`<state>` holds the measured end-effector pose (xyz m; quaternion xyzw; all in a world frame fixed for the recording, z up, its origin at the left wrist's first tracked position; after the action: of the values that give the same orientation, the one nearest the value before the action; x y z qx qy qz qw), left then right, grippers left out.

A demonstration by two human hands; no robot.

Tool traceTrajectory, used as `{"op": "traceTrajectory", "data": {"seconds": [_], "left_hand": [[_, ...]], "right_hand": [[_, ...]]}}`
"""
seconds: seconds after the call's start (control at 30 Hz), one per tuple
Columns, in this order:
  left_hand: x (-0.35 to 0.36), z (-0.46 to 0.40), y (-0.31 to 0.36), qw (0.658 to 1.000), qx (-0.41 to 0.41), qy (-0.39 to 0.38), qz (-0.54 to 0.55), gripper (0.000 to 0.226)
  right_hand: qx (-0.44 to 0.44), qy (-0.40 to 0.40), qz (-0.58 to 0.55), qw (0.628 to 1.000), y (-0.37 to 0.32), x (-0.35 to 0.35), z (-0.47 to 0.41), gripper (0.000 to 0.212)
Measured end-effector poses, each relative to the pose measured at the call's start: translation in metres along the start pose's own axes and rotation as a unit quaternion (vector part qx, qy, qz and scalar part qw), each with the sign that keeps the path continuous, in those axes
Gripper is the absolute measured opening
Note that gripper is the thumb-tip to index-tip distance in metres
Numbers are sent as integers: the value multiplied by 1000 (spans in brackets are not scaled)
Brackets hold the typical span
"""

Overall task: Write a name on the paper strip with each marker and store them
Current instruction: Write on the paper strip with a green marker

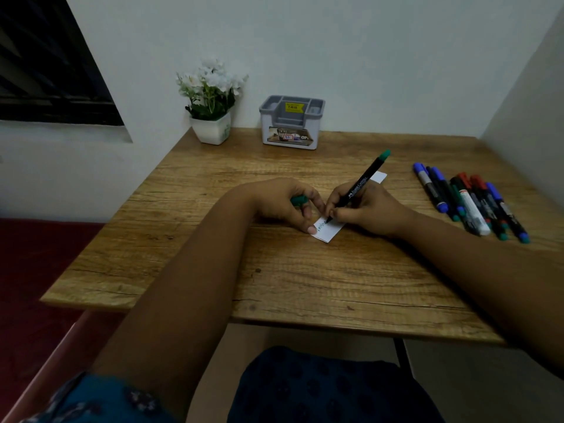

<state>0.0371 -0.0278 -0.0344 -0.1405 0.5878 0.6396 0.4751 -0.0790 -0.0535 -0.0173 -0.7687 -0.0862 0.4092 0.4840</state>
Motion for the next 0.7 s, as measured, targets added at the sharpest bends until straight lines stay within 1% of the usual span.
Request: {"op": "traceTrajectory", "data": {"seconds": [0.13, 0.27, 0.6, 0.63, 0.7], "left_hand": [[0, 1, 1, 1000, -4, 4, -1, 40], [0, 2, 0, 1000, -6, 3, -1, 40], [0, 0, -2, 1000, -6, 2, 7, 39], [0, 0, -1, 1000, -4, 3, 8, 38], [0, 0, 0, 1000, -2, 2, 8, 38]], "right_hand": [[13, 19, -50, 998, 2, -3, 0, 8], [13, 11, -19, 1000, 5, 0, 0, 6], [5, -6, 7, 1000, 2, 2, 0, 8], [5, -4, 6, 1000, 1, 2, 0, 8], [13, 6, -34, 999, 2, -1, -1, 8]]}}
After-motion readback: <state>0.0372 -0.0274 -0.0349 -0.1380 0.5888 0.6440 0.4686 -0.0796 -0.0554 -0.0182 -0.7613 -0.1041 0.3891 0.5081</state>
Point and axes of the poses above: each hand's wrist, its own z-axis away from the middle knuckle, its own x-axis out of the palm, y = z × x, the point moved 9 cm from there along -z, towards the middle knuckle, and after that the axes turned 4 degrees about -z, right-handed, at the moved point
